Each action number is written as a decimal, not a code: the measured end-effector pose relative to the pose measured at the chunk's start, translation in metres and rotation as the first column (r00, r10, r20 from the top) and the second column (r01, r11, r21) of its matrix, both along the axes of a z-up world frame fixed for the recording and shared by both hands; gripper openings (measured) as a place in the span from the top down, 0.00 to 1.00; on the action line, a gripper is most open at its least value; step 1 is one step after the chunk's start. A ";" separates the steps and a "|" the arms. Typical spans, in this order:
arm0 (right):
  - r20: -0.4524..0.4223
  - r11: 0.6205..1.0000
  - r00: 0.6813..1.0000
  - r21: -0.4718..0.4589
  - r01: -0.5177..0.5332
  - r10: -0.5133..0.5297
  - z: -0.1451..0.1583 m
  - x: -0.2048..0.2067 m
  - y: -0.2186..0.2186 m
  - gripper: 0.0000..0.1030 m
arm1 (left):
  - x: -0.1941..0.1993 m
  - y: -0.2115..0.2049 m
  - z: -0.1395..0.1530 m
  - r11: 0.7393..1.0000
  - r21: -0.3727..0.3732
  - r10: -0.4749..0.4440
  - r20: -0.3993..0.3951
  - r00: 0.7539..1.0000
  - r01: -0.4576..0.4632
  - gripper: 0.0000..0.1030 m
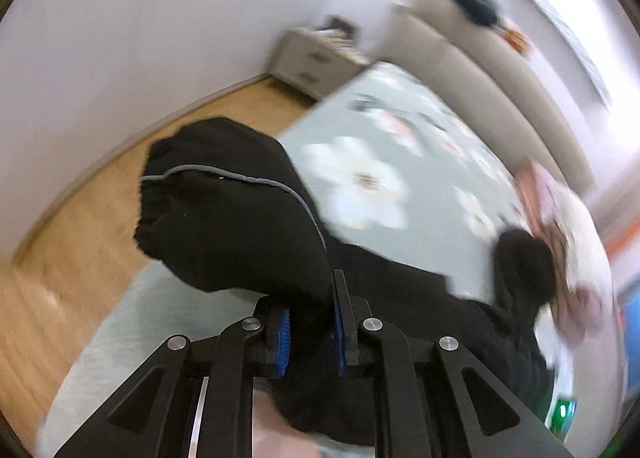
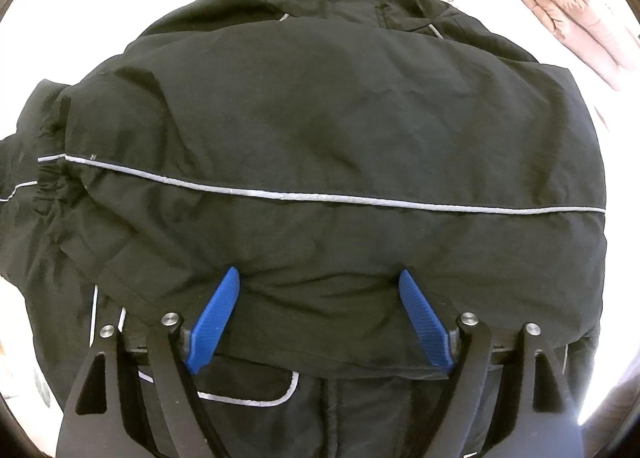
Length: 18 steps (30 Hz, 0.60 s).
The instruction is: Fold large clothes
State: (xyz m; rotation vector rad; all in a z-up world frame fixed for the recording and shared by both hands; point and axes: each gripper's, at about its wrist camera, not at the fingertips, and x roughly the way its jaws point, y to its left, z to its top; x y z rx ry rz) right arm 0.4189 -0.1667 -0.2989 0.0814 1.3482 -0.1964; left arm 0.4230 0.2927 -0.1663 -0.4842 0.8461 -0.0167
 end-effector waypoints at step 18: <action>0.061 0.989 0.998 0.147 0.001 -0.010 0.058 -0.079 -0.115 0.20 | -0.055 -0.380 -0.002 0.739 0.085 -0.669 -0.026 0.743 0.668 0.77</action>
